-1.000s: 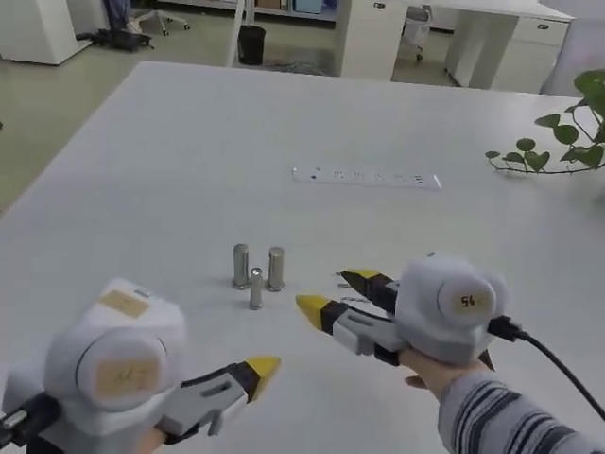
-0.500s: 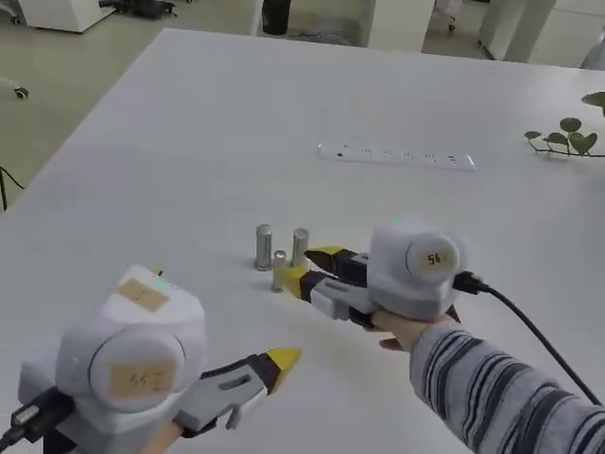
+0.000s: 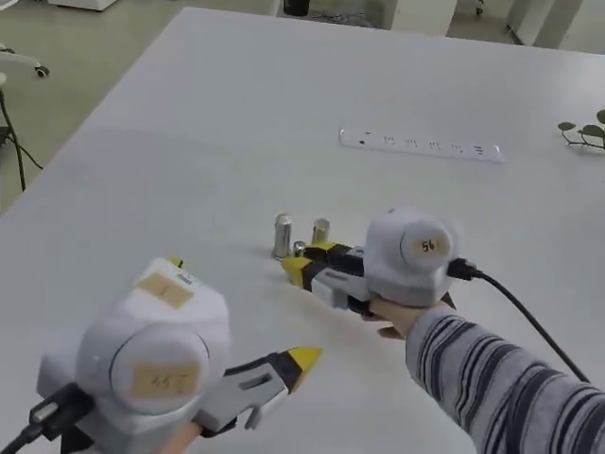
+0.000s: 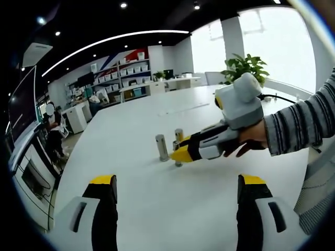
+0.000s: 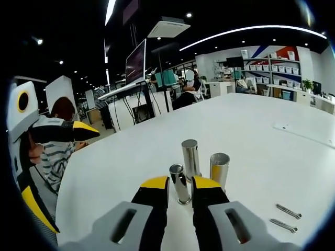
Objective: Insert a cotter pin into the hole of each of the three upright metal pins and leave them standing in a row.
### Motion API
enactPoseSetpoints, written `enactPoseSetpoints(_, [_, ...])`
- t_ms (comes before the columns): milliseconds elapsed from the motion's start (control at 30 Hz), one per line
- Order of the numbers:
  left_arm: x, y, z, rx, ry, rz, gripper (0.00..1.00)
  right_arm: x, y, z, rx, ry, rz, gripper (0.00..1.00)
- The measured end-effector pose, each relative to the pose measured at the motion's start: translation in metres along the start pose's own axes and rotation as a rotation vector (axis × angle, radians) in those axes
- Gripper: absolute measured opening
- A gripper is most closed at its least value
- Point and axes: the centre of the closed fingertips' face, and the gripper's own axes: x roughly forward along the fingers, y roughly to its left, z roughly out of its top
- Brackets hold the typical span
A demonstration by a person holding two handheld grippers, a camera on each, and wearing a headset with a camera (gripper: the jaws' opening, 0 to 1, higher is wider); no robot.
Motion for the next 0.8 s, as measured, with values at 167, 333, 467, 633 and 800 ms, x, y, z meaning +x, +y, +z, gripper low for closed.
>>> enactPoseSetpoints(167, [0.0, -0.001, 0.0, 0.0, -0.006, -0.004, 0.94, 0.003, 0.0, 0.001, 0.001, -0.005, 0.004, 0.07])
enactPoseSetpoints(333, [0.0, -0.001, -0.001, 0.002, 0.002, -0.004, 0.94, 0.005, 0.003, 0.0, 0.01, 0.006, 0.009, 0.06])
enactPoseSetpoints(467, [0.0, -0.002, -0.003, 0.005, 0.007, -0.006, 0.94, 0.005, 0.004, 0.0, -0.019, 0.014, 0.014, 0.06])
enactPoseSetpoints(633, [0.0, -0.002, -0.003, 0.007, 0.01, -0.006, 0.94, 0.002, 0.002, 0.0, -0.087, 0.044, 0.011, 0.04])
enactPoseSetpoints(800, [0.0, -0.002, -0.002, 0.013, 0.008, -0.004, 0.94, -0.01, 0.006, -0.004, -0.141, 0.062, 0.047, 0.04])
